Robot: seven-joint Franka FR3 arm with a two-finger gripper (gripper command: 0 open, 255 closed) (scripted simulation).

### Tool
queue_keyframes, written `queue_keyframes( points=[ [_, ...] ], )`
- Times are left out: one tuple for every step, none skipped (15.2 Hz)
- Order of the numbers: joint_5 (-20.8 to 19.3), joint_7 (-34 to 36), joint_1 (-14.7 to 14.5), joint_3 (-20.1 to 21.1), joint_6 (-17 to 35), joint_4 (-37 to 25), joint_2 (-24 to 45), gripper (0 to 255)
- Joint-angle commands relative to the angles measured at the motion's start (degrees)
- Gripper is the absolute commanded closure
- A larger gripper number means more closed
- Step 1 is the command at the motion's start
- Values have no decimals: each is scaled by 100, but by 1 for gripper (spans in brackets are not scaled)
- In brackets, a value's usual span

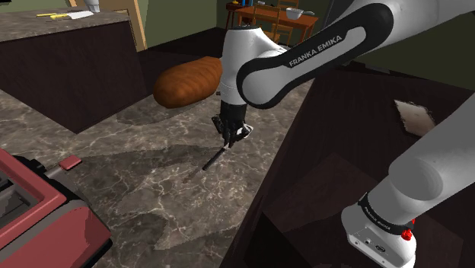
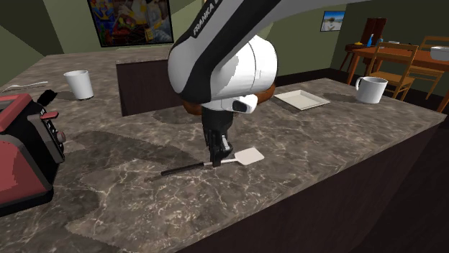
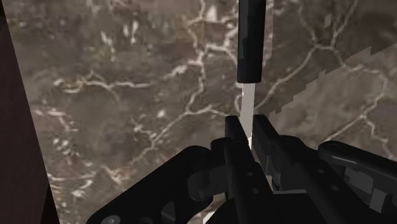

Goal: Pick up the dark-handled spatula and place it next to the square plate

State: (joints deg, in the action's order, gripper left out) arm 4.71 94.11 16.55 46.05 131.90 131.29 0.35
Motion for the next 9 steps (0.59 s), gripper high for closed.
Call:
queue_keyframes(
  points=[
    [100,-68,8,-5,-158,-71,-116,255],
    [152,-103,10,-10,-239,-105,-179,255],
    [201,-136,11,-17,-321,-141,-240,255],
    [248,-167,13,-25,-402,-177,-299,255],
    [291,-196,13,-34,-483,-215,-357,255],
    [332,-224,13,-44,-565,-254,-412,255],
    [370,-250,13,-55,-646,-294,-466,255],
    [406,-274,13,-67,-728,-335,-518,255],
    [440,-296,12,-79,-809,-377,-568,255]
  ],
)
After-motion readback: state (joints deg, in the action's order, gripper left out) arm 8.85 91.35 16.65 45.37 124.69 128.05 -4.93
